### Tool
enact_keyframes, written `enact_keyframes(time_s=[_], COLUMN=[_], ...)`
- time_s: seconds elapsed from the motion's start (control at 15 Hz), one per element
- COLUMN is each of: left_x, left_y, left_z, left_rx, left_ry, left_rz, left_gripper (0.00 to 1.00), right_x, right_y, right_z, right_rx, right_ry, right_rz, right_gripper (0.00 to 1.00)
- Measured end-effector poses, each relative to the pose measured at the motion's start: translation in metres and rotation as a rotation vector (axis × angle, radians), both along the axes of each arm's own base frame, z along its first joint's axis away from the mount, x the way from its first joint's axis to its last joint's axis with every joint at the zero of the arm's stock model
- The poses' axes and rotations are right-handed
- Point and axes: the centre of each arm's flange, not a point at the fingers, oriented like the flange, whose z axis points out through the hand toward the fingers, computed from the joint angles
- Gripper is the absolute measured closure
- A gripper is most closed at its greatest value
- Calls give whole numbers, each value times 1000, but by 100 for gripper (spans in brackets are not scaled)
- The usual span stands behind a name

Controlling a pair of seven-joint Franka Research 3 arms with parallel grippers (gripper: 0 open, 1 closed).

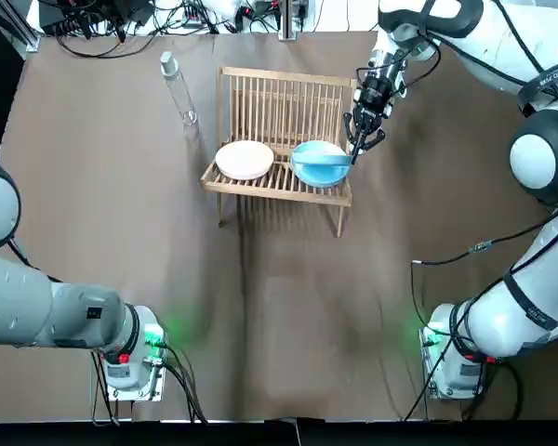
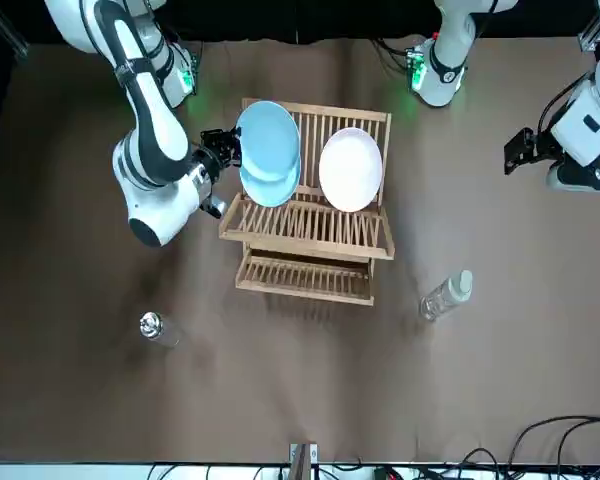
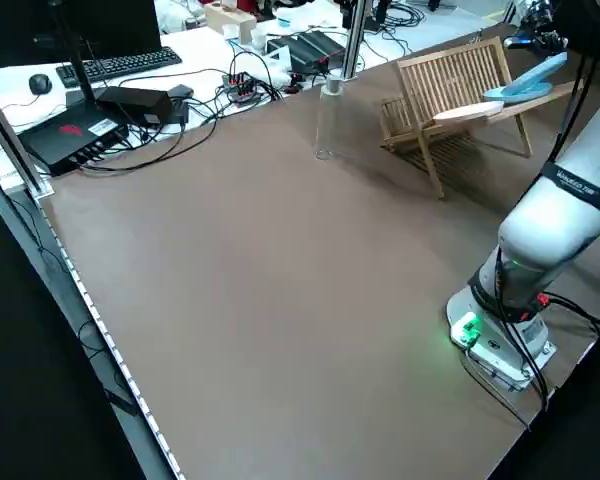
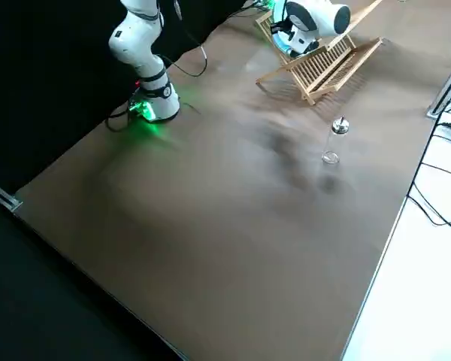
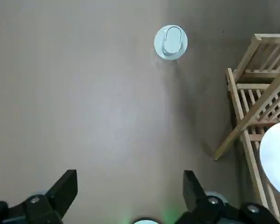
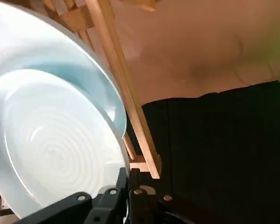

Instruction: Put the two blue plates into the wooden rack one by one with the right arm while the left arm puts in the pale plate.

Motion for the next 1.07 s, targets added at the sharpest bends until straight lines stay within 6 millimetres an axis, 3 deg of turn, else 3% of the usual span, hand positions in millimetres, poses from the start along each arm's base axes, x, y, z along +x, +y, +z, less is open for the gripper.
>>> enact_keyframes(time_s=[0.07,0.33,0.67,0.87,1.07], left_x=[0,0,0,0,0], left_y=[0,0,0,0,0], left_z=[0,0,0,0,0], left_rx=[0,0,0,0,0], left_ry=[0,0,0,0,-3], left_rz=[0,0,0,0,0], left_gripper=[0,0,0,0,0], right_x=[0,0,12,49,76], right_y=[0,0,-12,-65,-124], right_z=[0,0,7,26,43], right_rx=[1,1,-2,-44,-103], right_ry=[1,3,-21,-150,-322], right_rz=[-2,-4,-30,-36,85], right_gripper=[88,75,75,74,66])
